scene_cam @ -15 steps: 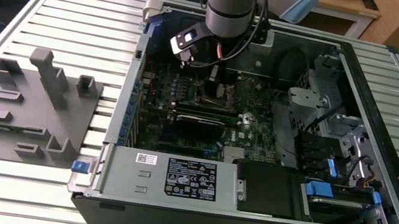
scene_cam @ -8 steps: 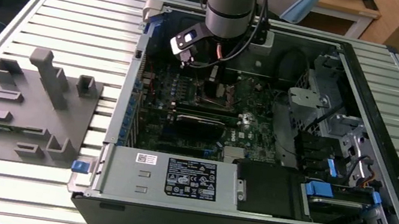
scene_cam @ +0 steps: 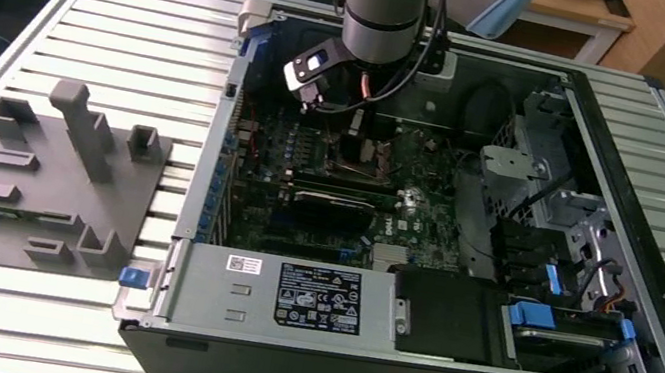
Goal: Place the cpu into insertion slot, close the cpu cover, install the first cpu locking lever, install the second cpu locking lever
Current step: 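Place the cpu into insertion slot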
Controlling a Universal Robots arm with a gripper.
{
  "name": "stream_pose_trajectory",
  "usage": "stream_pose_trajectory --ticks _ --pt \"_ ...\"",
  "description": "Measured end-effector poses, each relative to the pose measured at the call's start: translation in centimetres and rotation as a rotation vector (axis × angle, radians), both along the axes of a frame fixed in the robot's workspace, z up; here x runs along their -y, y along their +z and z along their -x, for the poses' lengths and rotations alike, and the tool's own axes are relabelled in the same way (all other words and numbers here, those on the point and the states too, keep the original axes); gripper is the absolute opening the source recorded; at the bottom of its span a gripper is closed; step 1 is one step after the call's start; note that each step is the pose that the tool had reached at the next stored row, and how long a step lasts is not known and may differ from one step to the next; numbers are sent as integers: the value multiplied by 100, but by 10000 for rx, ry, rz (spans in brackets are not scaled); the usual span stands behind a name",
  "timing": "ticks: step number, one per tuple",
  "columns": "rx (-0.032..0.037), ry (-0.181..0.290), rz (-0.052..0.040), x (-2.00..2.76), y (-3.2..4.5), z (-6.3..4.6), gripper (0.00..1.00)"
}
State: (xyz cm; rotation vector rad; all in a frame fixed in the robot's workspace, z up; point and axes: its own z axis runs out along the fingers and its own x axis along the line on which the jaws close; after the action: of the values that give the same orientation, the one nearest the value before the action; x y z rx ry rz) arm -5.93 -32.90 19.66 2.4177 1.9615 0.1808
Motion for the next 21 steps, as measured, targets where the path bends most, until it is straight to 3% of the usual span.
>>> stream_pose_trajectory --ticks 5,10,21 --pt "-57 -1 99 0 2 -4 60" --pt "-100 -2 392 -3 3 -9 60" --pt "-104 -2 412 -36 -2 -17 60"
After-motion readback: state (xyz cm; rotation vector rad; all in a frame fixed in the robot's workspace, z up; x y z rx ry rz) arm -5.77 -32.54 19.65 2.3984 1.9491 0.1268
